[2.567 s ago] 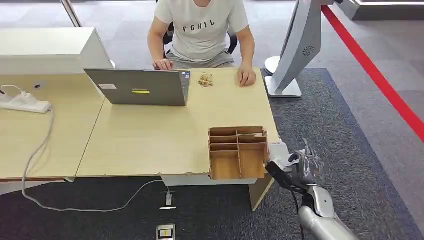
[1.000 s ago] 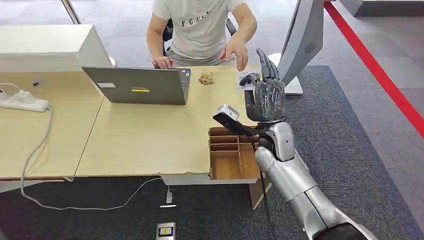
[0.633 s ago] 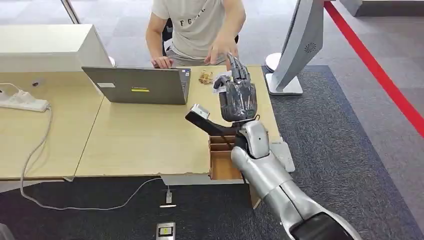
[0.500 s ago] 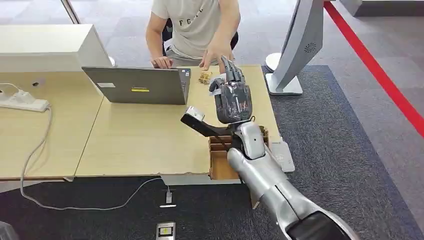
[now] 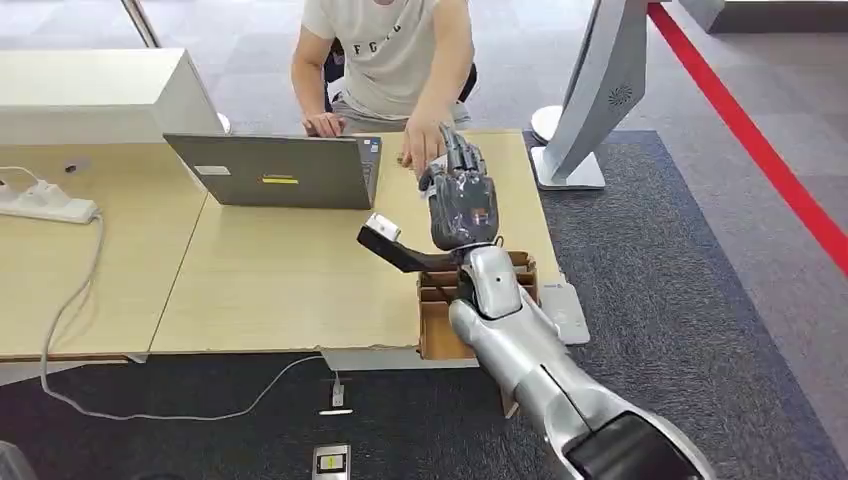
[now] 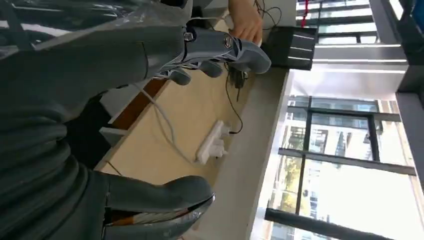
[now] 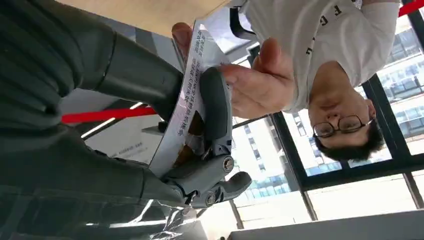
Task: Pass the card to the sensor for recognition and then transmit it.
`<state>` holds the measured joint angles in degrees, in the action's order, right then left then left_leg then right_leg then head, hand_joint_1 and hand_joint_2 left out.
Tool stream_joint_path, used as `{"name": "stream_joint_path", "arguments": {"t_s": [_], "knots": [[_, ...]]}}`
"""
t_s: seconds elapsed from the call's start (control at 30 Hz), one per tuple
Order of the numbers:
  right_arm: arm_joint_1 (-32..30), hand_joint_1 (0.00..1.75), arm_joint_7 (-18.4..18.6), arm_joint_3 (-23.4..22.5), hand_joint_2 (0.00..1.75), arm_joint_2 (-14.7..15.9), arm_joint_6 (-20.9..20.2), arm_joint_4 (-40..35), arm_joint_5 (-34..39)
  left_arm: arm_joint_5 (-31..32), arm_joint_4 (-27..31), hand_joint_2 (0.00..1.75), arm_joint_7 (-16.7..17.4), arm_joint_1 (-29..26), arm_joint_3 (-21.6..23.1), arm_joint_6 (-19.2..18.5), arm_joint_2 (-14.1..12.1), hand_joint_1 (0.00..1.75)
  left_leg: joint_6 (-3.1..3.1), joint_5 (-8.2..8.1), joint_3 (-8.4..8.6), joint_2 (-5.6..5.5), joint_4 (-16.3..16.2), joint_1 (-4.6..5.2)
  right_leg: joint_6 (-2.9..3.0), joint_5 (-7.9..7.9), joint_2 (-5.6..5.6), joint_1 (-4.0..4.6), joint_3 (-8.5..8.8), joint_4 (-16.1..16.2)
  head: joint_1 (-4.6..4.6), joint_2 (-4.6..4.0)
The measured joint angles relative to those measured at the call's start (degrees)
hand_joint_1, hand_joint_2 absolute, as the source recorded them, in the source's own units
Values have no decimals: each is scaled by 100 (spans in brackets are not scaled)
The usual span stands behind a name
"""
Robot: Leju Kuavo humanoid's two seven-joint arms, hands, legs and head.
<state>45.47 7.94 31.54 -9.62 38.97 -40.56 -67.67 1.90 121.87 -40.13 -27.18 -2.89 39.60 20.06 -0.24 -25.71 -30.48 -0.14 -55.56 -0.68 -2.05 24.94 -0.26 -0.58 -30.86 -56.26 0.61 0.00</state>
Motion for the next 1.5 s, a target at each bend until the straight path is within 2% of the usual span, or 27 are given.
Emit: {"name": "stream_joint_path", "arguments": {"t_s": [0.07, 0.23, 0.27, 0.57, 0.83, 0.9, 1.0, 1.23, 1.33, 1.5], "knots": [[33, 175, 101, 9, 175, 2, -15, 68, -74, -72, 2, 175, 0, 16, -4, 0, 0, 0, 0, 0, 0, 0, 0, 0, 0, 0, 0, 0, 0, 0, -4, 0], [107, 175, 349, 107, 175, 2, -109, 212, -260, 186, 74, 175, 0, 42, 17, 0, 0, 0, 0, -1, 0, 0, 0, 0, 0, 0, 0, 0, -2, 0, -2, 0], [120, 0, 376, 133, 175, 2, -122, 242, -292, 186, 87, 175, 0, 41, 18, 0, 0, 0, 0, -1, -1, 0, 0, 0, 0, 0, 0, 0, -2, 0, -2, 0], [120, 0, 452, 254, 175, 11, -127, 415, -328, -63, 120, 175, 0, 49, 20, 0, 0, 0, 0, 0, -1, 0, 0, 0, 0, 0, 0, 0, -3, 0, -2, 0], [91, 0, 159, 254, 175, 153, -96, 266, -91, -35, 127, 175, -2, 47, 7, 0, 0, 0, 0, 0, 2, 1, -3, 0, 0, -1, 1, 0, -5, 1, -4, 0], [-27, 0, -18, 243, 175, 280, -101, -29, 112, 15, 127, 175, 0, 44, 9, 0, 0, 0, 0, 0, 5, 2, -5, 0, 0, 0, 0, 0, -5, 4, -4, 0], [-454, 0, -184, 214, 175, 595, -136, -854, 400, 116, 127, 175, 0, 34, 9, 0, 0, 0, 1, -1, 4, 0, -4, 1, -1, 0, 0, 0, 0, 5, 0, 0], [-972, 0, -214, 170, 175, 1038, -175, -2058, 459, 177, 127, 175, 0, 33, 11, 0, 0, 0, 1, -2, 8, 6, -4, 2, -1, 0, 7, -2, -5, 8, -2, 0], [-1310, 0, -149, 107, 175, 1294, -332, -2810, 402, 335, 125, 175, 0, 12, 26, 0, 0, 0, 1, -2, 7, 3, -4, 2, -1, 0, 5, -2, -1, 7, 2, 0], [-1722, 0, -57, 33, 175, 1561, -479, -3621, 306, 483, 105, 175, 0, -10, 70, 0, 0, 0, 2, -2, 9, 10, -4, 3, -1, -1, 11, -2, -3, 8, -2, 0]]}}
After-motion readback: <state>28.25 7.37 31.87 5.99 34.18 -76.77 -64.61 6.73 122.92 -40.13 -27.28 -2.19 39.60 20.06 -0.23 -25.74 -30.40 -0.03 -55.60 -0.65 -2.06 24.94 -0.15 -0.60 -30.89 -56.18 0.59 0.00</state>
